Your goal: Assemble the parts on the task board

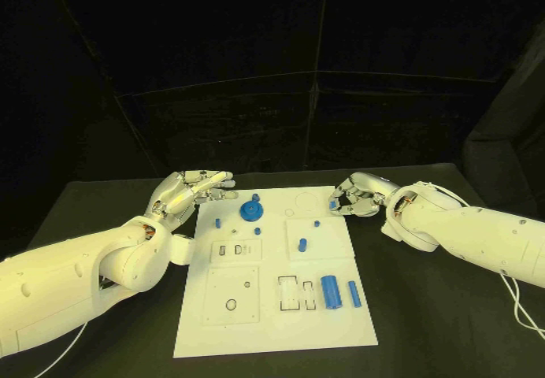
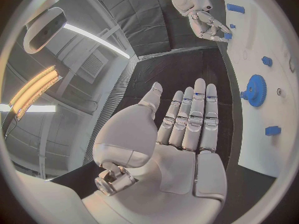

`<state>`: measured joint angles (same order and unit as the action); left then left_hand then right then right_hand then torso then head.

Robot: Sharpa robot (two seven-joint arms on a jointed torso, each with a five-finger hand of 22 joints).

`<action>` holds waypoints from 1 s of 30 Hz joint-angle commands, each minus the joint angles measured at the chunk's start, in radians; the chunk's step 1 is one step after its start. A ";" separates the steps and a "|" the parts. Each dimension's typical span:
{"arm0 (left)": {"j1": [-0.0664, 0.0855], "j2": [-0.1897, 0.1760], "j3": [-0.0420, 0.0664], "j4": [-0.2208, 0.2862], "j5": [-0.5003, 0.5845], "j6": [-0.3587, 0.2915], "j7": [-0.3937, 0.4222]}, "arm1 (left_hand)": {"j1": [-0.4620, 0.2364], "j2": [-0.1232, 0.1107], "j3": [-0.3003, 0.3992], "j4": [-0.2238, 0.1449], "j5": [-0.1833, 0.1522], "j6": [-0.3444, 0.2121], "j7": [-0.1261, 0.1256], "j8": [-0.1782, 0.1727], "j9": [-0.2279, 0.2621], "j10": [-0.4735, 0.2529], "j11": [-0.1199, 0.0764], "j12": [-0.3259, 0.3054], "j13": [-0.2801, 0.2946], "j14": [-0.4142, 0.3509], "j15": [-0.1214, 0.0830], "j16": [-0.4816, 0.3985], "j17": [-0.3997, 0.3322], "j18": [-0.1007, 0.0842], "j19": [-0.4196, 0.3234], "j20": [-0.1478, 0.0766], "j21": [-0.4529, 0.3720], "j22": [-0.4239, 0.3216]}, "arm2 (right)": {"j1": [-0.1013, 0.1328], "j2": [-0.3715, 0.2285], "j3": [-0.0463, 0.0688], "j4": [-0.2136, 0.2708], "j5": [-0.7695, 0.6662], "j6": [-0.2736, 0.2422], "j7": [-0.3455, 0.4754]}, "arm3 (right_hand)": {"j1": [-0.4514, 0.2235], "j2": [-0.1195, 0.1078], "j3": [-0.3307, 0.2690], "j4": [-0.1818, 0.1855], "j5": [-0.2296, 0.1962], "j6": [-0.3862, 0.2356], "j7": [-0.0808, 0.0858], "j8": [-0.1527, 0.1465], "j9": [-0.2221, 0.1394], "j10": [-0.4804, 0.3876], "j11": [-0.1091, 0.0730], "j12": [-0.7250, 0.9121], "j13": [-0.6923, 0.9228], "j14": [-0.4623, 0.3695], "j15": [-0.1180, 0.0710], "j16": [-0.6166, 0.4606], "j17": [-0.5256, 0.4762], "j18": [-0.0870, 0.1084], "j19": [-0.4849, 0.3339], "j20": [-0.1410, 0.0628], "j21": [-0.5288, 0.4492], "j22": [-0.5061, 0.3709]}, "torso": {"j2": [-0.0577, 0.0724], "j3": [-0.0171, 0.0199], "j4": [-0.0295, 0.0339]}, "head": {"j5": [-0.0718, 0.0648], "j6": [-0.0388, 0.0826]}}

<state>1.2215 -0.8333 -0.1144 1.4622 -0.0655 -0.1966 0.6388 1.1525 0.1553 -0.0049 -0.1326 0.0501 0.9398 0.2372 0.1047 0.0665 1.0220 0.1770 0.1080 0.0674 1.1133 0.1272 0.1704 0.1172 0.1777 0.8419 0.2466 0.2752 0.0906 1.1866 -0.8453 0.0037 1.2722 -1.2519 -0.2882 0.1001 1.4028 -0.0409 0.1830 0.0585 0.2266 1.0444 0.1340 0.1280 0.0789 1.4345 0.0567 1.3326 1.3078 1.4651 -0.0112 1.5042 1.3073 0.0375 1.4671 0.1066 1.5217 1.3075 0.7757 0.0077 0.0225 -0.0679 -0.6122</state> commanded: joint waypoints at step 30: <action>0.002 -0.002 0.001 -0.010 0.014 0.024 0.005 | -0.003 0.009 0.004 0.000 0.002 -0.007 0.006 -0.006 -0.001 -0.003 0.007 -0.005 -0.001 0.000 0.007 -0.008 0.001 0.007 0.003 0.004 -0.008 -0.003 | 0.012 -0.008 0.003 0.263 -0.043 -0.180 -0.215 | -0.028 0.037 0.015 0.004 -0.017 0.022 -0.009 0.009 0.001 0.003 -0.016 -0.001 0.050 0.080 -0.016 0.008 0.142 -0.017 0.039 -0.019 0.013 0.178 | -0.024 -0.0138 0.0041 | 0.009 -0.007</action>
<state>1.2217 -0.8365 -0.1143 1.4546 -0.0619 -0.1874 0.6374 1.1525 0.1553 -0.0049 -0.1326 0.0501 0.9398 0.2372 0.1047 0.0664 1.0220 0.1770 0.1081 0.0674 1.1133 0.1272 0.1665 0.1172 0.1777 0.8419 0.2466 0.2710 0.0891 1.1962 -0.8605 0.0058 1.5216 -1.2699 -0.4371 -0.0462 1.3788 -0.0098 0.1954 0.0608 0.2123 1.0588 0.1238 0.1325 0.0791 1.4381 0.0462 1.3325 1.3078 1.4651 -0.0183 1.5082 1.3073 0.0381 1.4672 0.0926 1.5296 1.3074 0.7606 -0.0011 0.0243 -0.0615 -0.6165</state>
